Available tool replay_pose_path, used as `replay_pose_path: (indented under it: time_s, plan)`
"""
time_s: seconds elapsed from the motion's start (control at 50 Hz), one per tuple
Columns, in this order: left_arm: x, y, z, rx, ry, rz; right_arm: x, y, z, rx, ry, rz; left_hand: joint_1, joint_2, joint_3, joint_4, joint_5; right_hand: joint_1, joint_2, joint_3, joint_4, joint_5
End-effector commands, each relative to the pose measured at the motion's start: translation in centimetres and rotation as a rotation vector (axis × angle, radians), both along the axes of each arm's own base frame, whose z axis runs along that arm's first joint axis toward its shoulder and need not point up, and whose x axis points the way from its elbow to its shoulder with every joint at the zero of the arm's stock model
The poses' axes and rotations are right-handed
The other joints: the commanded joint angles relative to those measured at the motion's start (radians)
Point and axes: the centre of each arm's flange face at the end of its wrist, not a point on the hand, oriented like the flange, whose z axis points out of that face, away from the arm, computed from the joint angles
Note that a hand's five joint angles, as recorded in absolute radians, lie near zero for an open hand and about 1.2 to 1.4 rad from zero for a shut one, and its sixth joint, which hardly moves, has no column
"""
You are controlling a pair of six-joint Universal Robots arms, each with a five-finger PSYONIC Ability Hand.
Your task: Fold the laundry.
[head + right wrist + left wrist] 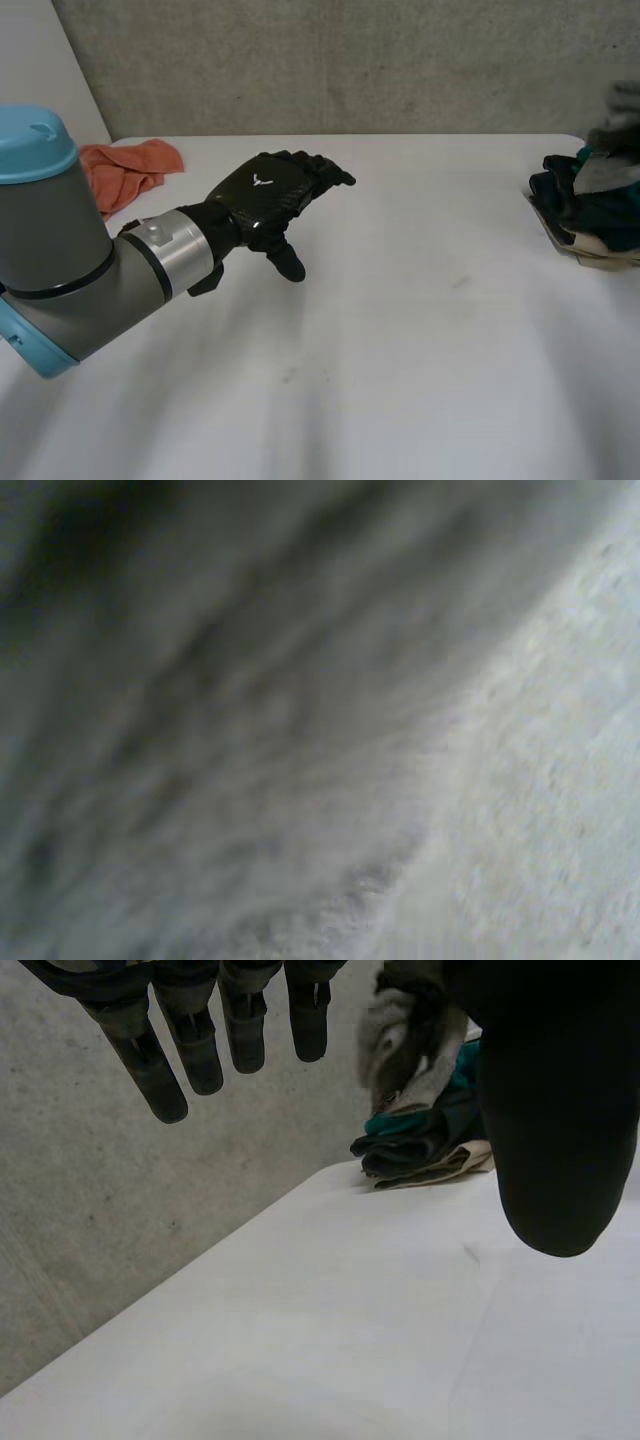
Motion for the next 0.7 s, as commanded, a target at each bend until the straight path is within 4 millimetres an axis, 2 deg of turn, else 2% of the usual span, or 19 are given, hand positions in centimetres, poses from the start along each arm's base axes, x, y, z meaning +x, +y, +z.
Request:
replay_pose_path:
  time_s: [0.02, 0.04, 0.24, 0.26, 0.32, 0.34, 0.4, 0.46, 0.6, 0.66, 0.7]
  plan:
    - [0.0, 0.2, -0.3, 0.007, -0.005, -0.003, -3.1, 1.1, -5.8, 0.174, 0.033, 0.101, 0.080, 0.061, 0.065, 0.057, 0.059, 0.430, 0.229, 0.242, 0.208, 0.277]
    - [-0.1, 0.3, -0.3, 0.007, -0.005, -0.006, -3.4, 1.5, -6.5, 0.196, 0.038, 0.122, 0.080, 0.061, 0.065, 0.057, 0.059, 0.430, 0.229, 0.242, 0.208, 0.277]
    - [-0.2, 0.6, -0.2, 0.005, -0.004, -0.011, -6.8, 2.3, -8.3, 0.202, 0.060, 0.134, 0.080, 0.061, 0.065, 0.057, 0.059, 0.430, 0.229, 0.242, 0.208, 0.277]
    - [-0.2, 0.6, -0.2, 0.006, -0.004, -0.012, -7.1, 2.4, -8.3, 0.201, 0.061, 0.133, 0.080, 0.061, 0.065, 0.057, 0.059, 0.399, 0.198, 0.211, 0.177, 0.246]
    - [-0.2, 0.6, -0.1, 0.003, -0.003, -0.014, -8.1, 2.7, -8.5, 0.208, 0.065, 0.127, 0.080, 0.061, 0.065, 0.057, 0.059, 0.083, -0.118, -0.105, -0.139, -0.070]
    - [-0.2, 0.6, -0.1, 0.003, -0.003, -0.014, -8.6, 2.9, -8.2, 0.207, 0.066, 0.125, 0.080, 0.061, 0.065, 0.057, 0.059, -0.139, -0.340, -0.327, -0.361, -0.292]
    - [-0.2, 0.9, 0.4, -0.010, 0.004, -0.017, -9.3, 3.2, -7.6, 0.203, 0.069, 0.132, 0.080, 0.061, 0.065, 0.057, 0.059, -0.332, -0.532, -0.519, -0.553, -0.484]
    - [-0.3, 1.2, 1.0, -0.024, 0.011, -0.023, -10.2, 3.9, -6.8, 0.203, 0.072, 0.139, 0.080, 0.061, 0.065, 0.057, 0.059, -0.751, -0.952, -0.939, -0.972, -0.904]
    - [-0.2, 1.7, 1.6, -0.040, 0.019, -0.028, -12.0, 6.2, -4.3, 0.232, 0.007, 0.098, 0.080, 0.061, 0.065, 0.057, 0.059, -0.792, -0.992, -0.980, -1.013, -0.945]
    - [-0.2, 1.8, 1.9, -0.047, 0.023, -0.028, -14.0, 8.0, -2.6, 0.272, -0.067, 0.049, 0.080, 0.061, 0.065, 0.057, 0.059, -0.792, -0.992, -0.980, -1.013, -0.945]
    - [-0.2, 1.8, 2.1, -0.051, 0.025, -0.028, -16.5, 9.4, -2.0, 0.308, -0.110, -0.006, 0.077, 0.058, 0.062, 0.054, 0.056, -0.792, -0.992, -0.980, -1.013, -0.945]
